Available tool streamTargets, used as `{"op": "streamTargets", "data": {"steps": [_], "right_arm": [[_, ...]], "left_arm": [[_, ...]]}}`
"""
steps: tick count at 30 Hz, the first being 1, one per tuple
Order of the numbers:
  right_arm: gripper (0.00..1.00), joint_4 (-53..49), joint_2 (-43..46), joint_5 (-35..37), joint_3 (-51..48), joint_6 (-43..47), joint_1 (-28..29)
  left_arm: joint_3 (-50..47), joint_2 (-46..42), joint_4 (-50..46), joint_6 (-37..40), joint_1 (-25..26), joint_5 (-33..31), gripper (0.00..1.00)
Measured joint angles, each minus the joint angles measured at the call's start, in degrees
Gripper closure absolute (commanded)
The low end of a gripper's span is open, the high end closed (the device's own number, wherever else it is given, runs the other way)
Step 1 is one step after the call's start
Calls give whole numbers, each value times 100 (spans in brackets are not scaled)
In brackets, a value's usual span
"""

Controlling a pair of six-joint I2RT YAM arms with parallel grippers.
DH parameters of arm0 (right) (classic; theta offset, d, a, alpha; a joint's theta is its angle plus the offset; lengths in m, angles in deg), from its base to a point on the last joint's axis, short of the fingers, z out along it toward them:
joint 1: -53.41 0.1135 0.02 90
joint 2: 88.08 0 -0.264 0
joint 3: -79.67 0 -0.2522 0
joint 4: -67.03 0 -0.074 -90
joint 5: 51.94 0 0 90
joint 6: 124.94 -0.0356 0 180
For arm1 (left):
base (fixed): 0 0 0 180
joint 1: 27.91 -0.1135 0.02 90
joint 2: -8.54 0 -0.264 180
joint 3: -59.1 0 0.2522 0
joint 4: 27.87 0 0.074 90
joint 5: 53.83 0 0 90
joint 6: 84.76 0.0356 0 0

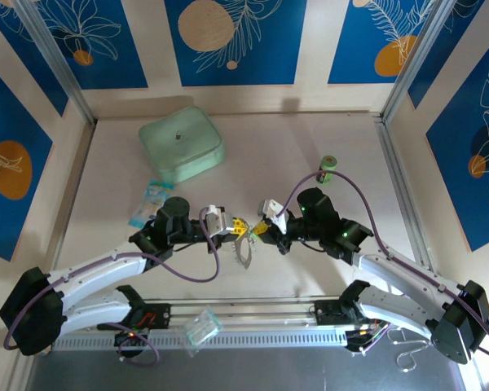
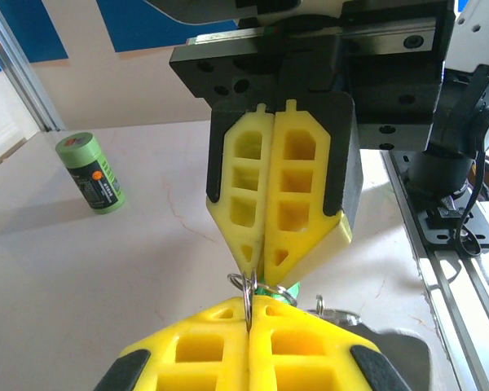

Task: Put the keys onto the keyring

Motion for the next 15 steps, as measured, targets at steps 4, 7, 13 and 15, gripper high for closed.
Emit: {"op": "streamTargets", "data": {"steps": [4,7,13,15], "right_arm": [[100,-85,35,142,11,175,4],[100,-160,37,210,44,289,46],[95,-245,-81,205,44,321,186],[81,-251,-35,208,44,304,186]], "left_arm": [[0,0,-2,-216,0,26,100],[0,7,-2,-385,0,90,100],[0,94,-9,-476,2,243,100],[0,94,0,-470,2,295,100]]}}
